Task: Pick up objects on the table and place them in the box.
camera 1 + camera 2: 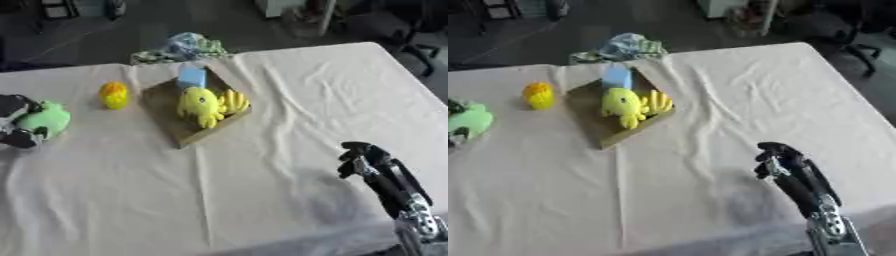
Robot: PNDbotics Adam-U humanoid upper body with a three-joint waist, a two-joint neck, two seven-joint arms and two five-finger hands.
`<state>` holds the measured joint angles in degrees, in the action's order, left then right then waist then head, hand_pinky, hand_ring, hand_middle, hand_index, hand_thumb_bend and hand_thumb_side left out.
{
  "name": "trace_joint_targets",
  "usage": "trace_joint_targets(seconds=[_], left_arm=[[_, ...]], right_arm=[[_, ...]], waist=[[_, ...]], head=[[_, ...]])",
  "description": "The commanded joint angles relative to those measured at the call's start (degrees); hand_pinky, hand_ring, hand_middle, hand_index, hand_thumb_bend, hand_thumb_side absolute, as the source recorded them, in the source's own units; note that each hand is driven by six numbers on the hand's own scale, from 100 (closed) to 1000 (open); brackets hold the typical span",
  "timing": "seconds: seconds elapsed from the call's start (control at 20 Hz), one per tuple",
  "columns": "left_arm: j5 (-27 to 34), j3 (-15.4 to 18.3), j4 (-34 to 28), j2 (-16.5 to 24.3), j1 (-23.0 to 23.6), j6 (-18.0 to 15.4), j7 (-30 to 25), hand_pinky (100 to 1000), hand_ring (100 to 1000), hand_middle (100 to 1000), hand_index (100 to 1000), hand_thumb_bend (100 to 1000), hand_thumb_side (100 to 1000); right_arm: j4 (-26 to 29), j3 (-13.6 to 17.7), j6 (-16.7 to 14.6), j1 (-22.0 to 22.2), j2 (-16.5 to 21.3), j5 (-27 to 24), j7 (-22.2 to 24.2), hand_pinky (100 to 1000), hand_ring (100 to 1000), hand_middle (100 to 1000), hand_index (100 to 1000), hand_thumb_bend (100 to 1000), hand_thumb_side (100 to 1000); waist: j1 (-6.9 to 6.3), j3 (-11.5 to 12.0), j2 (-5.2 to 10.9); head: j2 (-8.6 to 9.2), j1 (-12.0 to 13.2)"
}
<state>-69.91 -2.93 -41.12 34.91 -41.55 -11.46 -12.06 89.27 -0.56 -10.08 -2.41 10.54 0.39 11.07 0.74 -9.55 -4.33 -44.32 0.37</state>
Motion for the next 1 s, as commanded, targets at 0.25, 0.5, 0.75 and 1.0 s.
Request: trace_joint_targets(seconds=[0.25,0.5,0.75,1.0], left_arm=[[4.38,0.26,-8.48,2.12,-2.50,-0.18,6.23,393,276,241,427,100,243],[9.04,-1.45,-14.74,2.49,-5.52,-1.66,7.05,396,274,235,422,100,257],[10.89,-4.43,-15.70,-2.40,-9.13,-3.27,4.37,400,279,240,427,100,256],[7.82,-6.99,-13.57,-9.59,-11.15,-5.40,3.94,411,290,252,437,100,252]], right_arm=[[0.54,0.32,-0.10,-0.15,1.13,0.09,-0.14,510,531,554,754,100,556],[0.53,0.28,-0.10,-0.12,1.22,0.14,-0.07,510,531,554,754,100,557],[0.58,-0.02,-0.09,-0.18,1.08,0.06,0.22,510,531,554,754,100,556],[0.51,-0.33,-0.04,-0.09,0.82,-0.15,0.50,510,531,554,754,100,564]], waist=[[0.57,0.23,0.20],[0.35,0.10,0.33],[0.41,-0.49,0.50],[0.74,-1.42,0.53]], head=[[0.20,-0.15],[0.20,-0.05],[0.20,0.29],[0.20,0.97]])
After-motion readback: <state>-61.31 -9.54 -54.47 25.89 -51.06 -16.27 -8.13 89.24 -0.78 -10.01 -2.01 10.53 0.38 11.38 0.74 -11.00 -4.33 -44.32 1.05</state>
